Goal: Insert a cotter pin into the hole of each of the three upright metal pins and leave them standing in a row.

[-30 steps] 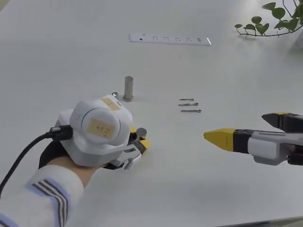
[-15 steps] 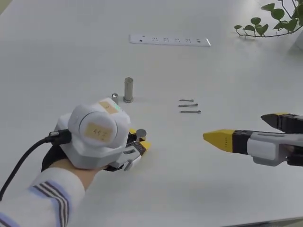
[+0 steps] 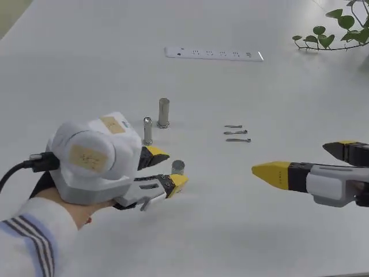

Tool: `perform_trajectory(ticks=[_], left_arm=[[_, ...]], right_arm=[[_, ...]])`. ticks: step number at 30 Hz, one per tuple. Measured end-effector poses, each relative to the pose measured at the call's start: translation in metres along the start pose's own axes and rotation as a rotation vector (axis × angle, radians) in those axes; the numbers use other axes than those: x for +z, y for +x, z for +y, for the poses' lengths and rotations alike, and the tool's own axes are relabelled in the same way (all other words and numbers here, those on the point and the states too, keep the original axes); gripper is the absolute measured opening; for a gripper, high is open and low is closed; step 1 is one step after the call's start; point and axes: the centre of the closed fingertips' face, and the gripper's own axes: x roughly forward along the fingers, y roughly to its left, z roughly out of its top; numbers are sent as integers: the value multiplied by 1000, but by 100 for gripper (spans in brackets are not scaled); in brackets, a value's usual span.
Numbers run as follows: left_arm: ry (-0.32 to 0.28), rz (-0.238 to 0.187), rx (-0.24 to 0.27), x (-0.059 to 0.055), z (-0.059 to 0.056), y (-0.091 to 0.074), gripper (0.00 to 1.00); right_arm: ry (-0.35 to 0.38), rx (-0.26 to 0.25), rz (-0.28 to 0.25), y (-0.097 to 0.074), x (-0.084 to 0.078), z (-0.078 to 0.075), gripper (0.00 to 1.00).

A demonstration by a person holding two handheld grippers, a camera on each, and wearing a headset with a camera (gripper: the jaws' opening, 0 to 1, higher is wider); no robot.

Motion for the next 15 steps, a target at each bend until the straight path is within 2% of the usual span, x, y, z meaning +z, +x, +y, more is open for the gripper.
perform_trajectory(ticks=[3,5,9,12,15], left_arm=[[-48,-23,-25,1,0,-14,44],[-52,-44,-24,2,1,-21,55],[-101,-72,-23,2,4,-37,75],[-141,-59,-24,-3,5,-47,85],[-145,-34,-17,-12,5,-55,95]], right_arm=[[-5,5,0,1,1,2,92],[-7,8,-1,2,1,3,92],[-5,12,-5,3,1,5,92],[-3,10,-6,3,1,5,92],[0,11,-8,3,0,5,92]])
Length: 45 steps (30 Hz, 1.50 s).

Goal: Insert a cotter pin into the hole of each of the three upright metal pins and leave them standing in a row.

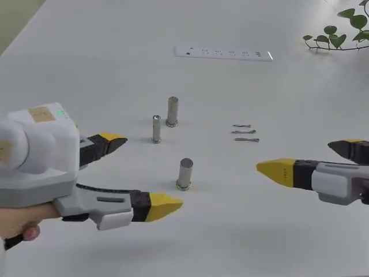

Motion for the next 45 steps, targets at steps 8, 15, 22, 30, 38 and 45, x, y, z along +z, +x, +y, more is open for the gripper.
perform_trajectory(ticks=[8,15,22,30,38,45], left_arm=[[-80,-26,30,-6,4,-17,99],[-138,-53,43,-7,13,-29,99],[-143,-44,46,-10,15,-33,99],[-168,-47,49,-13,16,-35,99],[-191,-55,61,-14,16,-37,99],[-236,-69,79,-15,11,-38,99]], right_arm=[[0,-3,7,0,-2,-1,92],[-13,1,14,1,-2,-3,92],[-33,5,13,3,7,-8,90],[-142,32,22,8,23,-15,87],[-246,52,55,20,37,-23,78],[-298,77,55,31,49,-26,73]])
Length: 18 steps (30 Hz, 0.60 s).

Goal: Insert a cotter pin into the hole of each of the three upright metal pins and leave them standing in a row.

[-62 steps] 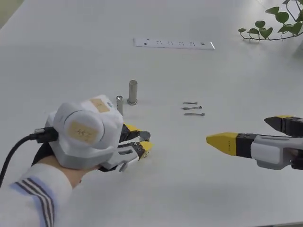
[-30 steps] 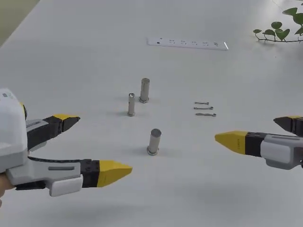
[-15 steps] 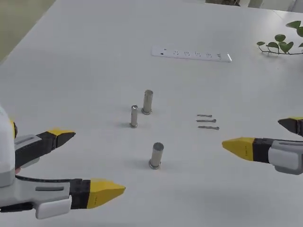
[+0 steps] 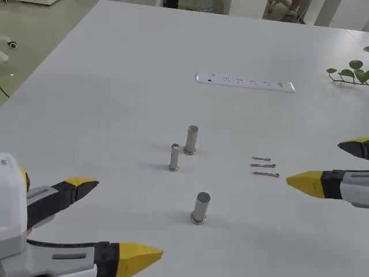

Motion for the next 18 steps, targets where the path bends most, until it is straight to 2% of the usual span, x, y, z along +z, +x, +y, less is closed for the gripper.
perform_trajectory(ticks=[2,4,5,7,11,14,16,18], left_arm=[[-19,11,-12,-4,-4,1,99],[-6,28,-20,-8,-8,2,99],[3,40,-19,-10,-9,2,99],[2,46,-18,-11,-9,2,99],[-9,30,-9,-8,-7,1,99],[-5,32,-12,-7,-7,0,99],[8,44,-12,-7,-7,-2,99],[12,50,-13,-8,-8,-2,99]], right_arm=[[-8,13,-12,4,5,-1,73],[-29,23,-11,9,8,-2,71],[-63,24,-11,12,10,-2,69],[-100,36,18,16,9,-2,65],[-148,72,46,23,8,1,63],[-155,105,60,28,7,2,61],[-271,85,78,30,9,-5,58],[-310,90,111,33,7,-6,57]])
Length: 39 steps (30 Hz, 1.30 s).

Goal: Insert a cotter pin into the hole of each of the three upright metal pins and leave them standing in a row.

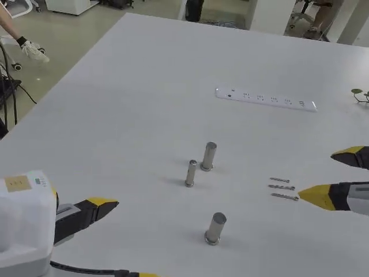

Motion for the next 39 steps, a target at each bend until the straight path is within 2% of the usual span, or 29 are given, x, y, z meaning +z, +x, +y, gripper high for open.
perform_trajectory(ticks=[8,15,20,29,32,35,39], left_arm=[[-6,5,9,-2,0,0,99],[-28,-6,25,-2,1,-1,99],[-44,-5,33,-3,0,1,99],[-69,-11,39,-6,-5,6,96],[-73,-11,50,-7,-4,7,97],[-75,-3,59,-10,-3,8,97],[-78,-3,62,-11,-1,8,97]], right_arm=[[-67,49,41,17,0,-6,49],[-79,106,62,28,1,-9,41],[-101,120,75,35,0,-15,38],[-157,140,130,47,-16,-19,26],[-194,170,141,51,-19,-18,20],[-236,205,177,57,-27,-14,13],[-279,225,214,65,-34,-12,10]])
